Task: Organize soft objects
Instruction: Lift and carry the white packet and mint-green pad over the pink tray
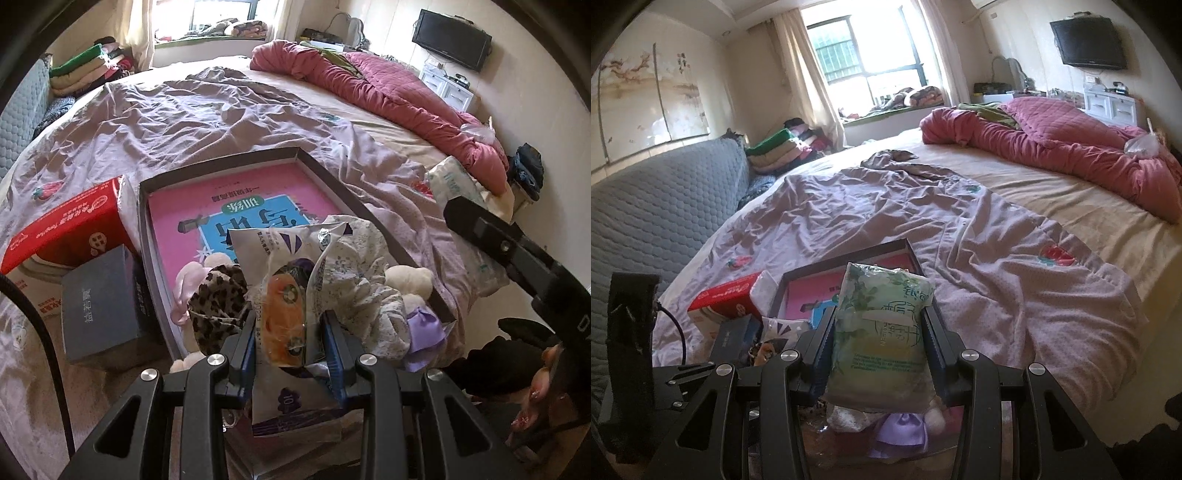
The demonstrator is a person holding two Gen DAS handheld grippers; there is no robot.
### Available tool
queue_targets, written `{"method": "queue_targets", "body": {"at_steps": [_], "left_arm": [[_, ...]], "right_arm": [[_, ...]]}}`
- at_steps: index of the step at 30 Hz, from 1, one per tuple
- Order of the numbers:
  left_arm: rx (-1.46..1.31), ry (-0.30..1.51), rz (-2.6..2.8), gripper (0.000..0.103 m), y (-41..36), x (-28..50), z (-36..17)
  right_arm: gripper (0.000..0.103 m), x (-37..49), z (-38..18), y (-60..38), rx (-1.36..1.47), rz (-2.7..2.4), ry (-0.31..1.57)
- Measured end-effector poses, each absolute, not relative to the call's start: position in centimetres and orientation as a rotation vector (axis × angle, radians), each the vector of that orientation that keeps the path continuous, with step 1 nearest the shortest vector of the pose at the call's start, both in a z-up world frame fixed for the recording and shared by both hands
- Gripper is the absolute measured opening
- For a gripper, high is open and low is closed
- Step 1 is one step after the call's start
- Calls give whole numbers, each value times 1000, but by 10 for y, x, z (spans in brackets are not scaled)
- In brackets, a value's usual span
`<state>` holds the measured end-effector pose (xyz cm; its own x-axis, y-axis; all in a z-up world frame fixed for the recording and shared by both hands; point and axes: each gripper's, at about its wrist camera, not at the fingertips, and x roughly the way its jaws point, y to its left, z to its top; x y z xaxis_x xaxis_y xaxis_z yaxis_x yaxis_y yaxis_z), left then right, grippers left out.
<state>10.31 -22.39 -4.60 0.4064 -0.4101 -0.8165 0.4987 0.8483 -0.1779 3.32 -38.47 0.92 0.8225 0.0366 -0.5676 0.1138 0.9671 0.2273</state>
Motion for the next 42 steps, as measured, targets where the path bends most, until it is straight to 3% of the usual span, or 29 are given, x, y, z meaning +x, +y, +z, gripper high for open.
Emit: {"method": "queue_targets", "body": {"at_steps": [42], "left_arm": [[13,1046,-642,35,-211,119,-61]], "right_arm": [[46,70,-42,-363,235,18,738]]}}
